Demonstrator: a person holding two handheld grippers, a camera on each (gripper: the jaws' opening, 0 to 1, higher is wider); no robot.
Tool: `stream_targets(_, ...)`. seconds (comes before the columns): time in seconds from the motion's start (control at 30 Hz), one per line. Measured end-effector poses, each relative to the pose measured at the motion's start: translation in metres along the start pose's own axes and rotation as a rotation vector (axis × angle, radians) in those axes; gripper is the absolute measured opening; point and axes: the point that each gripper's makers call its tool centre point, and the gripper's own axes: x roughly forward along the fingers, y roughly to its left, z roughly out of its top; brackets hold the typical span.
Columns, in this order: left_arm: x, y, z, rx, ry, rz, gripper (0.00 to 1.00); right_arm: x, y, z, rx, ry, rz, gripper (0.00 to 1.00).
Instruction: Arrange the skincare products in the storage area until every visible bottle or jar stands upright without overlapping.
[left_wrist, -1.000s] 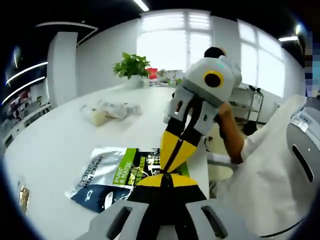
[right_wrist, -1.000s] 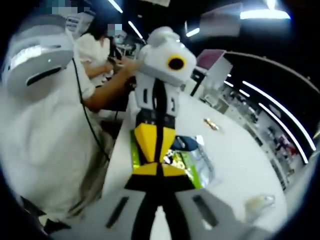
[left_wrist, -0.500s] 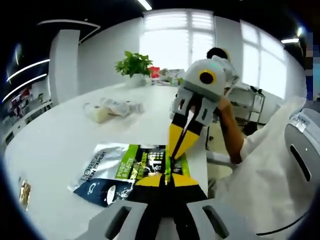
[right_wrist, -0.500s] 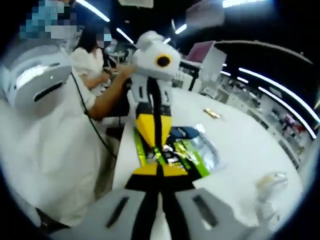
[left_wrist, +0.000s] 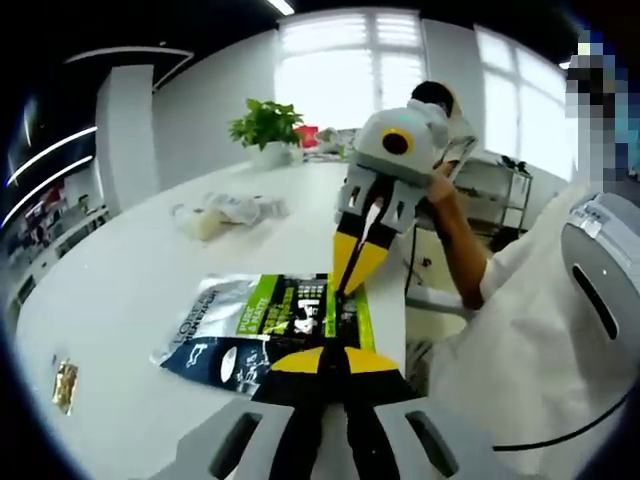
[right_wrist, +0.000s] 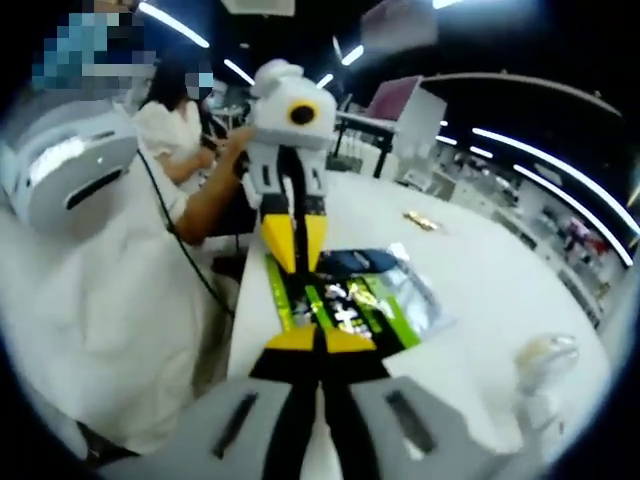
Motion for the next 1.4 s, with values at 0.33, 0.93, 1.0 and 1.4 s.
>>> stream_targets(0.33,-0.004,0.012,-0.003,-0.018,-0.006,0.013,0.05,0.000,0.001,-0.001,0.040,-0.004,0.005,0.00)
stream_targets(0.93,-0.006,0.023,-0.005,-0.043,-0.017,0.038,0.06,0.002,0.009,0.001,0.081,-0.014,0.034,0.00)
stream_targets(1.0,-0.005,0.023,-0.005,-0.034,-0.017,0.043,0.06,0.002,0.009,0.001,0.086,-0.014,0.035,0.00)
stream_targets(1.4,-0.004,0.022,-0.004,-0.015,-0.026,0.037,0.06,0.003,0.011,0.002,0.093,-0.019,0.047,0.00)
